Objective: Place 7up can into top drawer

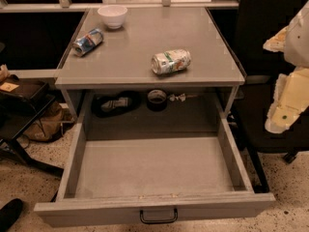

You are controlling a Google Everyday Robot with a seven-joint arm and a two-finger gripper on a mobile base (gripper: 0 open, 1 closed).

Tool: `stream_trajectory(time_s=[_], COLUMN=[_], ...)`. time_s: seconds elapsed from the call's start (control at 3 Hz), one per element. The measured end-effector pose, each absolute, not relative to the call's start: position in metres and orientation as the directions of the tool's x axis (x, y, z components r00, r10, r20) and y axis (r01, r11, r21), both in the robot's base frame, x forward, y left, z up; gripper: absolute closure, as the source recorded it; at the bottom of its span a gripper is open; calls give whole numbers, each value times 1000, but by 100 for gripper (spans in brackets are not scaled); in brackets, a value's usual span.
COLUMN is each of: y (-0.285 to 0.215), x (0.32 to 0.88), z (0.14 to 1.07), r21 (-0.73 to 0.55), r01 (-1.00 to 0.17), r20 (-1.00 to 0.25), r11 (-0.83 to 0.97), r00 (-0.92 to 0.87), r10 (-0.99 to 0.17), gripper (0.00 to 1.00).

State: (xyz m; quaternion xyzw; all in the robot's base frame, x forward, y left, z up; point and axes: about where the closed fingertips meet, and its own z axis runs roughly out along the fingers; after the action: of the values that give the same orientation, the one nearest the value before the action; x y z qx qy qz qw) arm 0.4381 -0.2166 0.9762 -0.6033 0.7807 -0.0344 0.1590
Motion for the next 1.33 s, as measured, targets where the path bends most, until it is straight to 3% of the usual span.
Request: stream_trajectory(time_s=[0.67,1.33], y=[-209,-181], x=[454,565], z=[972,948], r21=[-247,-263], r01=[-935,-948], r20=[-210,-203], r11=[254,180], r00=[-205,-128], r10=[-956,-971], gripper=[0,0])
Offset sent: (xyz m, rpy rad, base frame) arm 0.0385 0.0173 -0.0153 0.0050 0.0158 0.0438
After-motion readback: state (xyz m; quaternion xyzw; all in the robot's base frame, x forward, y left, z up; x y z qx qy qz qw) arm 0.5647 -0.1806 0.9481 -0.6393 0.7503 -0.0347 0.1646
